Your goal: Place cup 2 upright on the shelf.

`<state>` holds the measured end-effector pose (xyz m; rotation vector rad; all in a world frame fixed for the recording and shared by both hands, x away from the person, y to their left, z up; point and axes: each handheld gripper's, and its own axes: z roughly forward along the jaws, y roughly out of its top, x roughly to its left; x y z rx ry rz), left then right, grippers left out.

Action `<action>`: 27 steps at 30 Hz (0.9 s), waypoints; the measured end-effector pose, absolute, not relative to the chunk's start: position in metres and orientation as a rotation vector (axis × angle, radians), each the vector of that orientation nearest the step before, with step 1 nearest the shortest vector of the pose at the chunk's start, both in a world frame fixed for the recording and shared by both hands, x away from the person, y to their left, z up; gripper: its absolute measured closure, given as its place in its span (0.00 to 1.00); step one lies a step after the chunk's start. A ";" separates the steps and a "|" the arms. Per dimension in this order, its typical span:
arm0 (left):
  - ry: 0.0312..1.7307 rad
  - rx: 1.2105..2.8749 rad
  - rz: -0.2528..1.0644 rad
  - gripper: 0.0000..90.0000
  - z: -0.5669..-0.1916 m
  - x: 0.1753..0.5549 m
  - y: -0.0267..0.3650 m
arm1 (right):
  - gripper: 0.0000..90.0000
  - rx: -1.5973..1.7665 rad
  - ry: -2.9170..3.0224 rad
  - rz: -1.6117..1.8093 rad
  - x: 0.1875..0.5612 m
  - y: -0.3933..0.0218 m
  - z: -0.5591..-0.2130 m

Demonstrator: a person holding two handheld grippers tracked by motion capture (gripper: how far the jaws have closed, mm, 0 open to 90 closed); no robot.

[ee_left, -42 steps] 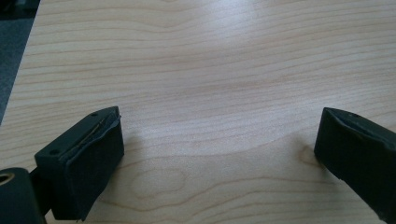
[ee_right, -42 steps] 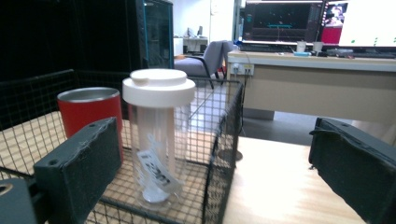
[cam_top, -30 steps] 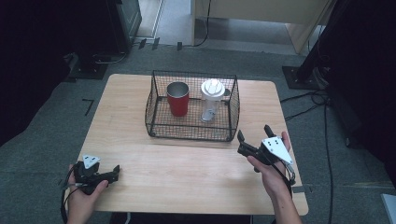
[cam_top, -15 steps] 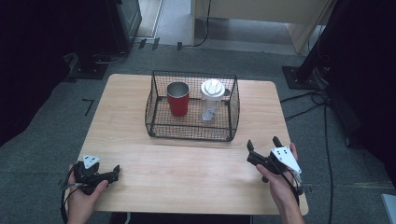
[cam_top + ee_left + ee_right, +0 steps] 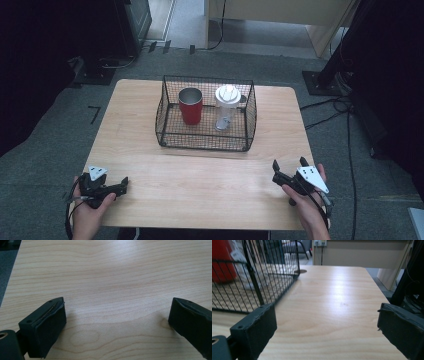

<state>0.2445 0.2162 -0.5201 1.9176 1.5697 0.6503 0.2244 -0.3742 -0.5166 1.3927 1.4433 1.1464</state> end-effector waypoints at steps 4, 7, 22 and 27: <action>1.569 1.918 0.651 0.02 -0.520 0.245 0.216 | 0.02 1.423 1.456 1.117 0.221 -0.379 -0.521; 1.569 1.918 0.651 0.02 -0.520 0.244 0.216 | 0.02 1.450 1.461 1.105 0.220 -0.384 -0.521; 1.569 1.918 0.651 0.02 -0.520 0.244 0.216 | 0.05 1.679 1.667 0.900 0.216 -0.399 -0.524; 1.570 1.918 0.650 0.02 -0.520 0.244 0.216 | 0.06 1.763 1.707 0.815 0.218 -0.404 -0.527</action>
